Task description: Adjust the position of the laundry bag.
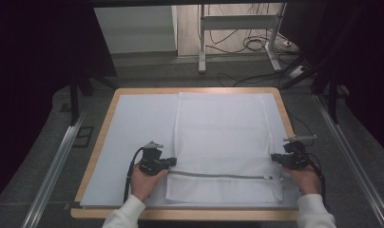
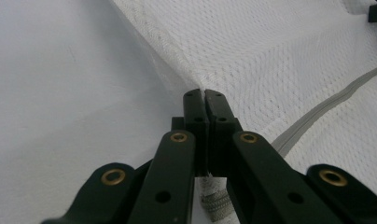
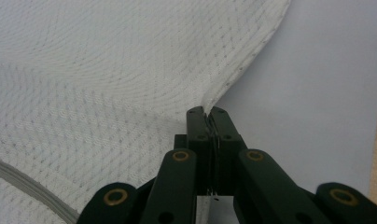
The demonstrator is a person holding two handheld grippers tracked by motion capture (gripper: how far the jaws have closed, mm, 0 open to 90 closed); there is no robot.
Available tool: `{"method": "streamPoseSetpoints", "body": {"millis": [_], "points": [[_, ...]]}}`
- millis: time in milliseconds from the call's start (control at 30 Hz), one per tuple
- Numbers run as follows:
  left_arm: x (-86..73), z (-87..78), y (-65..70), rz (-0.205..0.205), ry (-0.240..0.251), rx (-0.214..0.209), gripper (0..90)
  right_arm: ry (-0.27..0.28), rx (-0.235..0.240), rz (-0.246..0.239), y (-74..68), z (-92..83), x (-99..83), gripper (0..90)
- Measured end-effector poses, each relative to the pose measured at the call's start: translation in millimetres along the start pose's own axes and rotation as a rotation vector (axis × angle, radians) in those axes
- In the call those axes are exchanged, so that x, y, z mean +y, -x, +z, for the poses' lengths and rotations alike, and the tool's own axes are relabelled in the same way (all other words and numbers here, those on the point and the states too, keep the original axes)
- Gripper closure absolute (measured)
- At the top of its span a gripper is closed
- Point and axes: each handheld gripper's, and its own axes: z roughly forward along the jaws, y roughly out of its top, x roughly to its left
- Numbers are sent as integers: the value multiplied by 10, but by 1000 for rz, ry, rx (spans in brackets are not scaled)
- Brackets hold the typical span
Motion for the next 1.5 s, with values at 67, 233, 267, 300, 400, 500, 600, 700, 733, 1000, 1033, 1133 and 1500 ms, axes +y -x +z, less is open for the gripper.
{"method": "streamPoseSetpoints", "body": {"millis": [67, 233, 267, 300, 400, 500, 600, 700, 733, 1000, 1033, 1133, 1500], "points": [[-1, -8, -5, -1, 2, 0, 893, 6, 4, 3, -2, -9, 6, 874], [-9, -27, -22, -3, 3, 0, 893, 12, 5, 2, -20, -14, 11, 874], [-14, -32, -29, -5, 3, 2, 893, 14, 7, 2, -25, -13, 13, 874], [-14, -32, -29, -5, 3, 2, 893, 14, 7, 2, -25, -13, 13, 874], [-22, -45, -42, -7, 4, 5, 893, 14, 11, -2, -41, -7, 19, 874], [-31, -62, -52, -9, 4, 7, 893, 13, 12, -7, -67, 7, 22, 874], [-39, -77, -59, -11, 7, 8, 893, 13, 12, -10, -77, 13, 23, 874], [-45, -96, -74, -11, 7, 8, 893, 14, 14, -18, -101, 26, 23, 874], [-48, -105, -84, -12, 7, 10, 893, 13, 11, -20, -106, 29, 23, 874], [-65, -148, -133, -26, 12, 11, 893, 17, 20, -28, -152, 52, 34, 874], [-70, -158, -140, -30, 11, 7, 893, 17, 21, -29, -157, 55, 34, 874], [-87, -178, -154, -30, 12, 13, 893, 15, 22, -35, -187, 66, 36, 874], [-108, -242, -199, -38, 20, 21, 893, 17, 19, -61, -275, 88, 51, 874]]}}
